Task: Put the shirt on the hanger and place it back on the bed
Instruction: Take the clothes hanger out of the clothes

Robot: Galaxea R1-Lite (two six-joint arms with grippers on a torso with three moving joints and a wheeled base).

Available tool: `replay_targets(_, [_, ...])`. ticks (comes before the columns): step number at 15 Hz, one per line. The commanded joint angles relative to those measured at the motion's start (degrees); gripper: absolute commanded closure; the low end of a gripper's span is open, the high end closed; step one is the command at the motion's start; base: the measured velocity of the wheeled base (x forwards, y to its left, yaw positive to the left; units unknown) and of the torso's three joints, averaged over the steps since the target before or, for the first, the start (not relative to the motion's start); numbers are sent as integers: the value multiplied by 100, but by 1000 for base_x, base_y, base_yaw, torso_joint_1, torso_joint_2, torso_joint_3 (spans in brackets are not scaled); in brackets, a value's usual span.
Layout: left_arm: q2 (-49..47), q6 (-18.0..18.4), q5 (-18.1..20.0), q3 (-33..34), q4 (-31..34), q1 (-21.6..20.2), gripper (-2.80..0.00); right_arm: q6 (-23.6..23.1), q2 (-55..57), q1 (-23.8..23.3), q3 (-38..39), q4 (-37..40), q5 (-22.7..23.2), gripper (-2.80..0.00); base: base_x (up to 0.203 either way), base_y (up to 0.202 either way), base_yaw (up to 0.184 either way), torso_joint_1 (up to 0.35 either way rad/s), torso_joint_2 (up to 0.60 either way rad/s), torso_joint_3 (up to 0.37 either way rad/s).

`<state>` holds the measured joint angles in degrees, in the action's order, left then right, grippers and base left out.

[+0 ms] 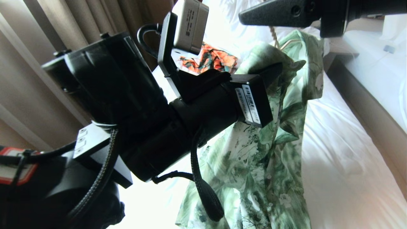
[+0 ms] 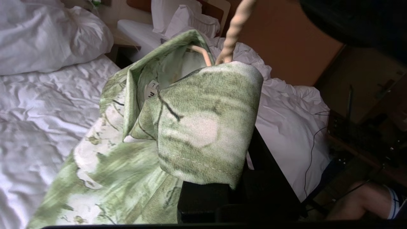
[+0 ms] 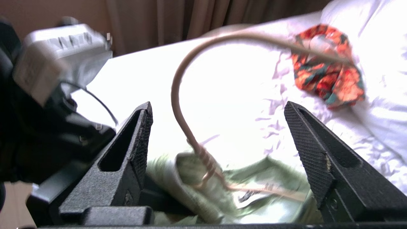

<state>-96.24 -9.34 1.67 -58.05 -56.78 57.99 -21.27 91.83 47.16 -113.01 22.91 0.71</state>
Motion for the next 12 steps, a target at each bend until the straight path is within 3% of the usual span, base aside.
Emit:
replay_targets(1, [-8,-7,0,148,-34,11,0,-10,99,4,-2,-24,8,-280,0,0,0,0,0,0])
replay_targets(11, [-26,-7,0,101,-26,45,0,9,324,83,77,179,0,-280,0,0,0,0,0,0])
replay_targets(12, [-26,-7,0,101,-26,44,0,9,362,83,77,187,0,-31,0,0,0,0,0,0])
